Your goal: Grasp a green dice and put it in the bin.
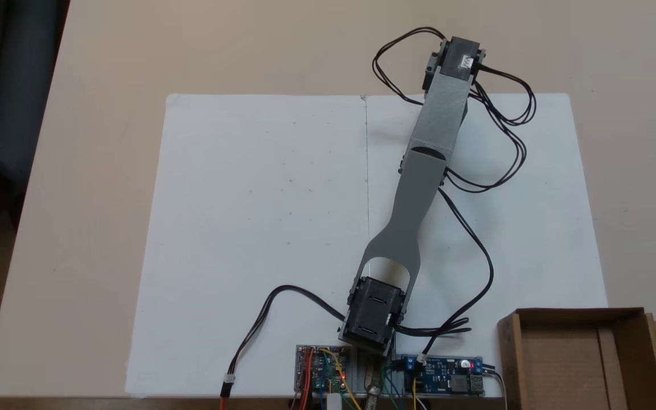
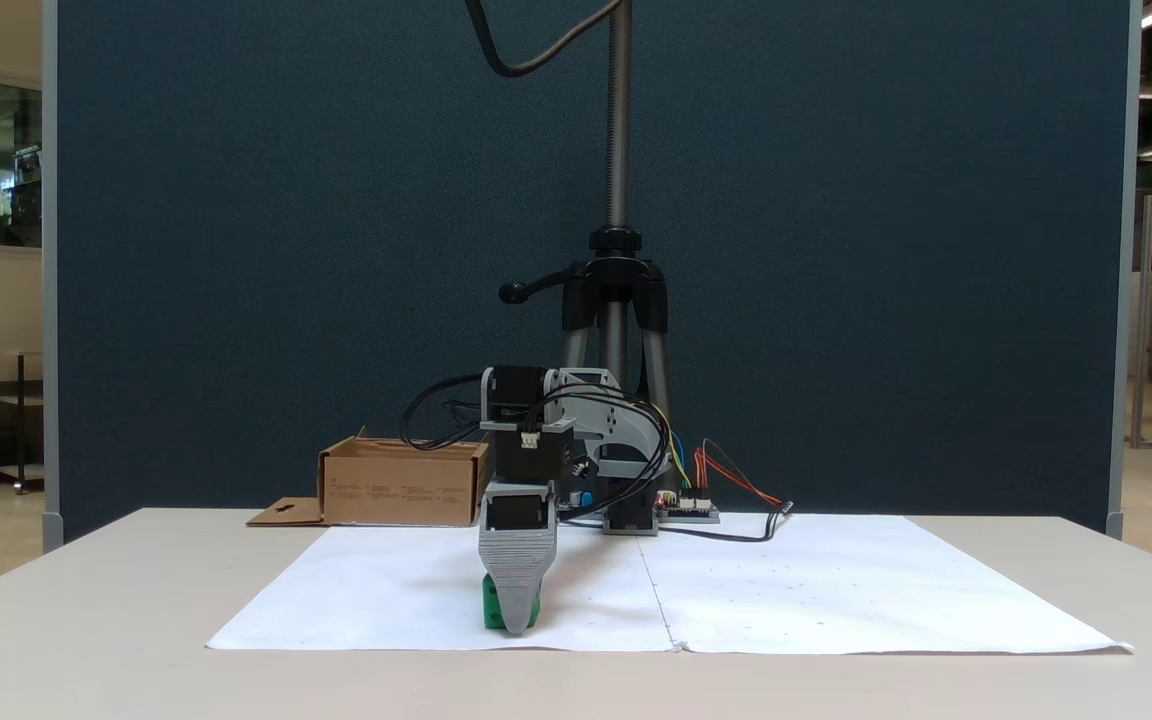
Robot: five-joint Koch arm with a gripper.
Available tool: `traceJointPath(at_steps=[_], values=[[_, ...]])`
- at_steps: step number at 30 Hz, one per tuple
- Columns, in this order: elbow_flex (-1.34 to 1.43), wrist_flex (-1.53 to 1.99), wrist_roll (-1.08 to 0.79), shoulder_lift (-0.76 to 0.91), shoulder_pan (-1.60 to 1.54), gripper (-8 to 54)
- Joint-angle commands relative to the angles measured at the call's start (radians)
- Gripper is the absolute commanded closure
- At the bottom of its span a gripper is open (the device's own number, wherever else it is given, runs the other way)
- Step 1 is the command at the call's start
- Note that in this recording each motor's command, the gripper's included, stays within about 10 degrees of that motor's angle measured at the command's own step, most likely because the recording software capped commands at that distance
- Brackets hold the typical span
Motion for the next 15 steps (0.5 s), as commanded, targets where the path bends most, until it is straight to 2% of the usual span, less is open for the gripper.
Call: traceJointPath(at_steps=[1, 15], values=[[-0.04, -0.038, 0.002, 0.028, 0.008, 5.2], [-0.04, -0.077, -0.002, 0.025, 0.026, 5.2]])
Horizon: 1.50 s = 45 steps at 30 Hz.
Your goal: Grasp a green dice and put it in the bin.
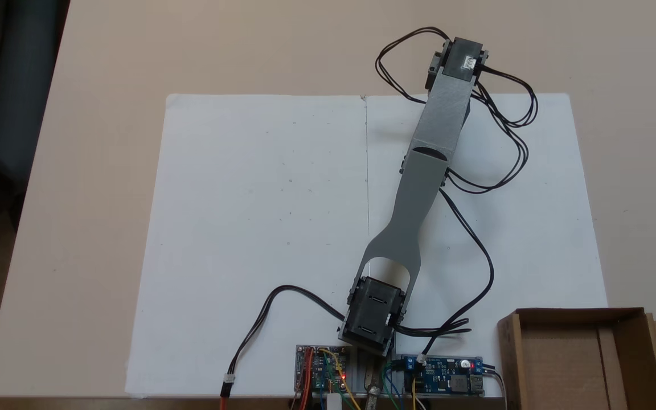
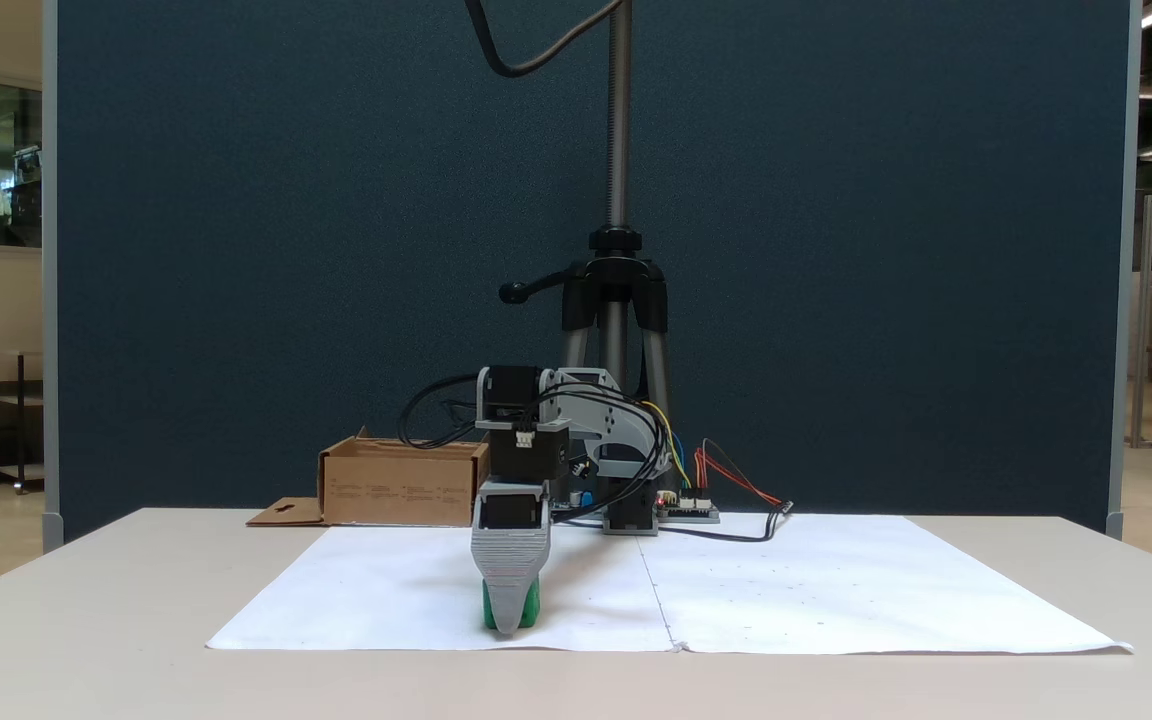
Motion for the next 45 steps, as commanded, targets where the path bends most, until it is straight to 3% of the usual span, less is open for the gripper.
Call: traceJointPath(at_steps=[1, 6, 21, 23, 27, 35, 45], values=[[-0.04, -0.04, -0.002, 0.025, 0.017, 5.2], [-0.038, -0.049, -0.003, 0.021, 0.017, 9.0], [-0.038, -0.081, -0.005, 0.012, 0.028, 9.2], [-0.038, -0.081, -0.008, 0.012, 0.029, 15.0], [-0.038, -0.08, -0.008, 0.011, 0.031, 15.6], [-0.038, -0.08, -0.009, 0.009, 0.034, 33.4], [-0.038, -0.014, 0.002, 0.025, 0.032, 33.4]])
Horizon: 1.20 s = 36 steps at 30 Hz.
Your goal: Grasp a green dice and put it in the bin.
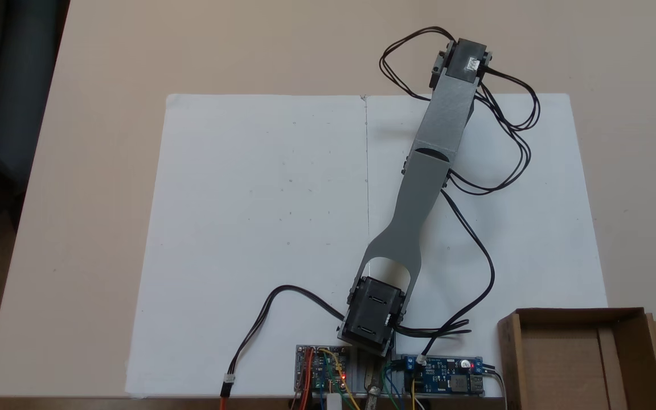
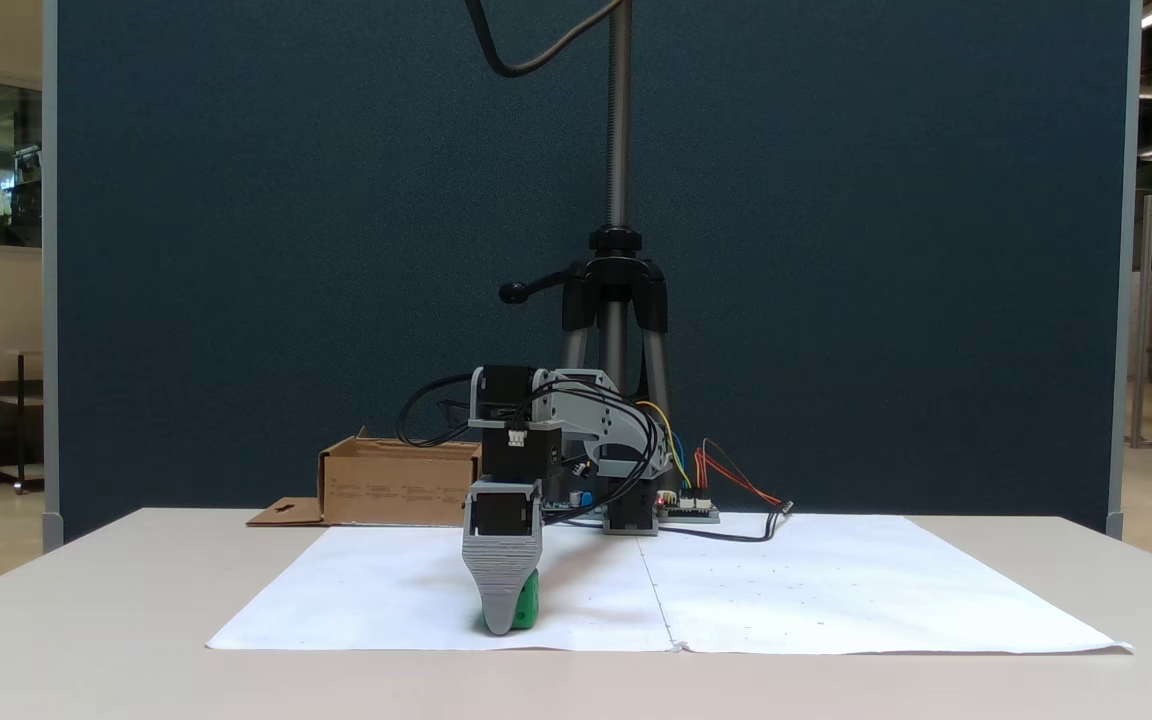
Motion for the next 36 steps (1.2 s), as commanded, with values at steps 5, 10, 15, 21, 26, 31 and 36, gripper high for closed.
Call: traceJointPath(at_steps=[5, 10, 15, 21, 26, 31, 36], values=[[-0.025, 0.216, 0.009, 0.123, -0.009, 33.4], [0.08, 0.296, 0.023, 0.314, -0.04, 33.4], [0.213, 0.308, 0.037, 0.514, -0.071, 33.4], [0.479, 0.193, 0.052, 0.695, -0.092, 33.4], [0.634, 0.055, 0.054, 0.779, -0.087, 33.4], [0.703, 0.032, 0.052, 0.848, -0.072, 33.4], [0.726, 0.021, 0.046, 0.896, 0.018, 33.4]])
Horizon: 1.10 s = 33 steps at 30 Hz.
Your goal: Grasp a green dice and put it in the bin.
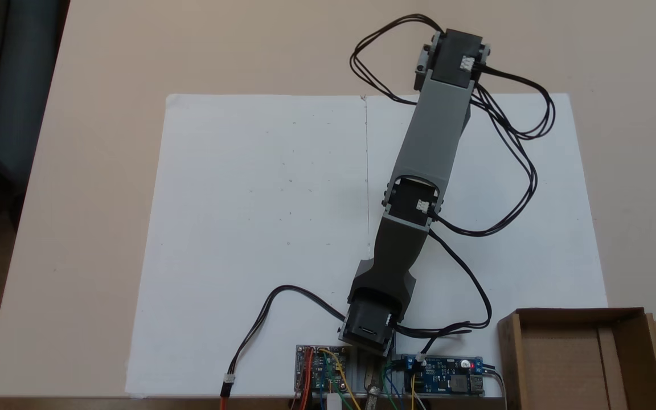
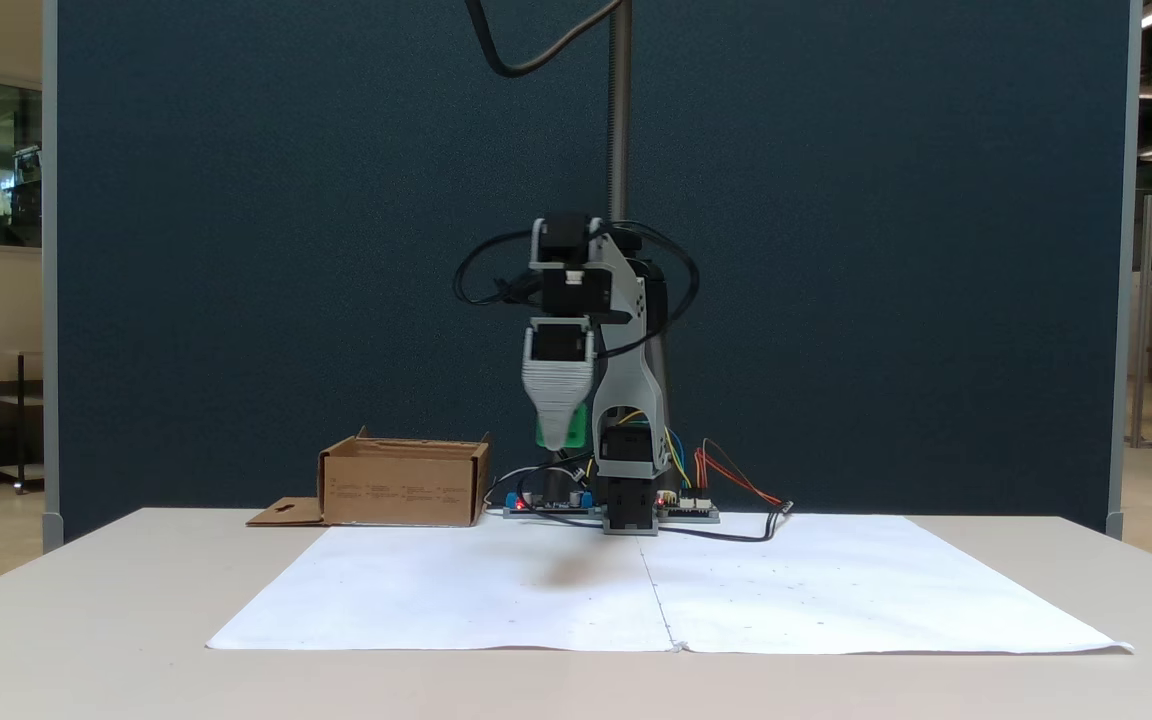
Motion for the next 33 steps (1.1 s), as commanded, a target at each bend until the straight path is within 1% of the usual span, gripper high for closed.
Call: traceJointPath(at_steps=[1, 9, 17, 26, 33], values=[[-0.008, -0.041, 0.037, 0.066, 0.064, 33.4], [-0.009, -0.055, -0.048, 0.094, 0.345, 33.4], [-0.009, -0.051, -0.086, 0.14, 0.644, 33.4], [-0.009, -0.049, -0.144, 0.14, 0.94, 33.4], [-0.009, -0.064, -0.221, 0.115, 1.106, 33.4]])
